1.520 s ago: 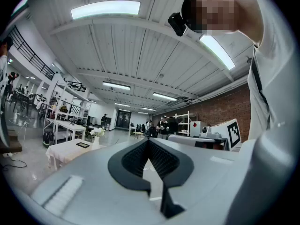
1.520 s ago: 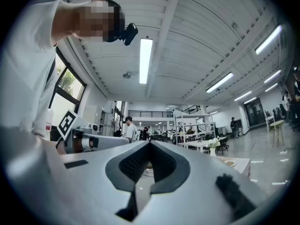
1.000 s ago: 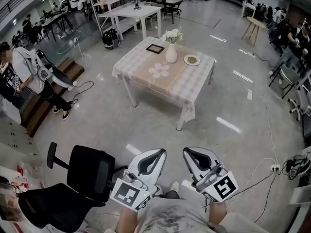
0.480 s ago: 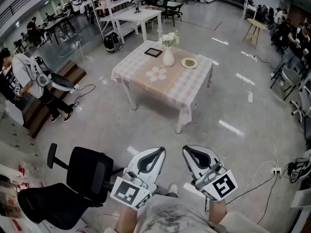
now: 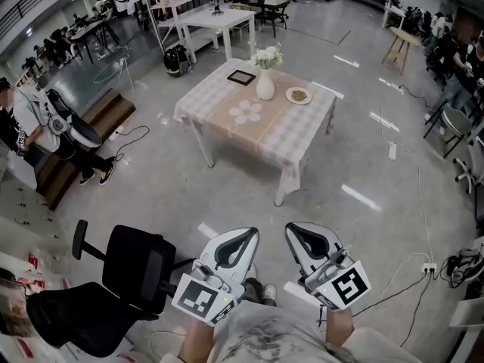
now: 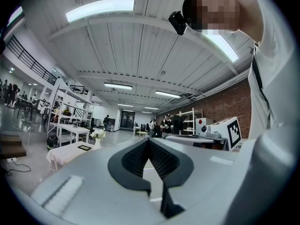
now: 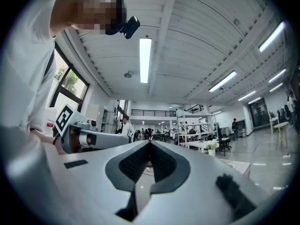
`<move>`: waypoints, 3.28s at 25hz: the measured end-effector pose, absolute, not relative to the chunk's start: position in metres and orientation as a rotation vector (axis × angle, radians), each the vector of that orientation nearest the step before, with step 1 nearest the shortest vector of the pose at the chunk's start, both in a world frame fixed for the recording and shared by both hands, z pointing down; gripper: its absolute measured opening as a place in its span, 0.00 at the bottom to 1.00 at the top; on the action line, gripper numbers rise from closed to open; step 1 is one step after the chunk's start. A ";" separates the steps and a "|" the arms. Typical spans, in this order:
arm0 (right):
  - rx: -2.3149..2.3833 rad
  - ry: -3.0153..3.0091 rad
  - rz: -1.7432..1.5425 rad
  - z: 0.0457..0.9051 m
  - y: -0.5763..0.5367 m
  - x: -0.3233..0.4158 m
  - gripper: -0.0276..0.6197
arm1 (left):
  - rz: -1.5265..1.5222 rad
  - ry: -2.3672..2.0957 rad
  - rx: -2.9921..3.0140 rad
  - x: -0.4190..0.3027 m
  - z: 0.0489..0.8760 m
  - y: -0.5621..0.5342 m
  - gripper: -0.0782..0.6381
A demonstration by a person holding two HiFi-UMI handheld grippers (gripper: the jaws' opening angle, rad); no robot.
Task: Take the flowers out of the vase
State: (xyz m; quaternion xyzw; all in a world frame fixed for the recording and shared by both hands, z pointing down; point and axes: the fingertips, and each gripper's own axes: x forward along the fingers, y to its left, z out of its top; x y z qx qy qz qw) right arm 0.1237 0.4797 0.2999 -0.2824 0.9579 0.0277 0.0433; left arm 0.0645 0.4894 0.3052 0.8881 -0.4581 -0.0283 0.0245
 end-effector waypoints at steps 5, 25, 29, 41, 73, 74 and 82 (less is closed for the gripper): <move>-0.887 2.932 0.087 0.300 0.456 0.114 0.06 | -0.097 -1.397 2.757 0.055 0.305 0.465 0.12; -0.984 2.935 0.089 0.305 0.358 0.062 0.06 | -0.108 -1.291 2.787 0.007 0.312 0.363 0.12; -1.009 2.934 0.080 0.307 0.344 0.054 0.06 | -0.113 -1.277 2.785 -0.003 0.312 0.347 0.12; -0.988 2.947 0.050 0.314 0.280 0.045 0.06 | -0.094 -1.288 2.753 -0.011 0.323 0.291 0.12; -0.762 2.967 0.064 0.303 0.130 0.069 0.06 | -0.032 -1.480 2.709 0.019 0.309 0.146 0.12; -0.756 2.968 0.066 0.303 0.127 0.069 0.06 | -0.035 -1.490 2.714 0.019 0.308 0.143 0.12; -0.775 2.972 0.044 0.309 0.106 0.071 0.06 | -0.020 -1.475 2.696 0.019 0.315 0.123 0.12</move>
